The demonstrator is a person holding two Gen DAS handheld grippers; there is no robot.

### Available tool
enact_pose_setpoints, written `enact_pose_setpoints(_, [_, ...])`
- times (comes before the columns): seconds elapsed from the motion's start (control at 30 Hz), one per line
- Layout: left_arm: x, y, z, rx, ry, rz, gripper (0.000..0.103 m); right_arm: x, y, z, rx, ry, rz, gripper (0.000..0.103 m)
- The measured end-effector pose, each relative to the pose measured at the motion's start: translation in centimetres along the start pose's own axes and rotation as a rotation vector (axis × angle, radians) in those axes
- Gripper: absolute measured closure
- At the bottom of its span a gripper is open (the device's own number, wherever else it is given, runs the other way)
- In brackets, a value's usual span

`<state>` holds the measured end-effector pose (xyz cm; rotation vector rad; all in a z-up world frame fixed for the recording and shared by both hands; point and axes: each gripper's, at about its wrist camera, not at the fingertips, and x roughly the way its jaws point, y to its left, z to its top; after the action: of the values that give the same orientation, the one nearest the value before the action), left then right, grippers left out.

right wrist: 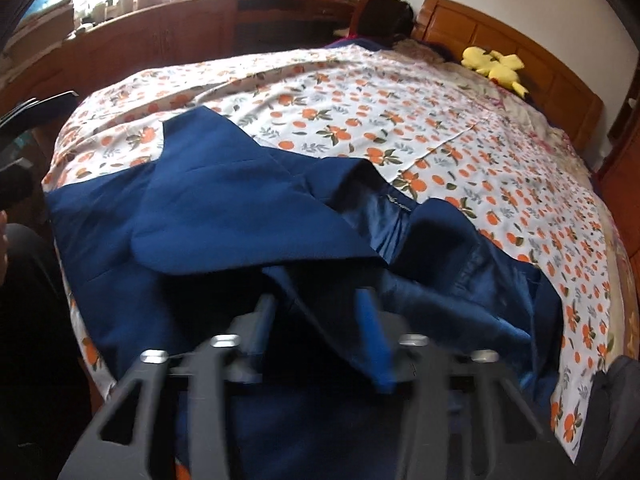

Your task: Fold large clothes

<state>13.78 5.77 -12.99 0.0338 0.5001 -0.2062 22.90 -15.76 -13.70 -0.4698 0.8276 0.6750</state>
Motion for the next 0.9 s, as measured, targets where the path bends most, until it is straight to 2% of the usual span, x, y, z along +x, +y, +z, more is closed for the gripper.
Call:
enact_pose_setpoints(0.07, [0.1, 0.1, -0.1, 0.001, 0.003, 0.001, 0.003, 0.2, -0.2, 0.9, -0.014, -0.017, 0.001, 0.1])
enact_pose_setpoints(0.13, [0.2, 0.1, -0.2, -0.001, 0.009, 0.002, 0.003, 0.3, -0.5, 2.2, -0.043, -0.056, -0.038, 0.1])
enact_pose_setpoints(0.43, [0.9, 0.2, -0.6, 0.001, 0.031, 0.015, 0.003, 3.2, -5.8, 8.3, 0.031, -0.15, -0.151, 0.101])
enact_pose_setpoints(0.6, [1.4, 0.4, -0.9, -0.003, 0.045, 0.027, 0.003, 6.2, -8.1, 10.1, 0.049, -0.153, -0.18, 0.101])
enact_pose_setpoints(0.73, [1.8, 0.5, -0.9, -0.007, 0.054, 0.028, 0.003, 8.5, -8.3, 10.6, 0.048, -0.114, -0.191, 0.1])
enact_pose_setpoints(0.8, [2.0, 0.4, -0.9, -0.006, 0.058, 0.026, 0.003, 9.0, -8.5, 10.6, 0.057, -0.101, -0.198, 0.097])
enact_pose_setpoints(0.87, [2.3, 0.2, -0.9, -0.002, 0.063, 0.023, 0.003, 8.7, -8.8, 10.5, 0.071, -0.116, -0.222, 0.075])
enact_pose_setpoints(0.9, [2.3, 0.1, -0.9, 0.0, 0.063, 0.021, 0.003, 8.3, -9.0, 10.4, 0.081, -0.126, -0.223, 0.072])
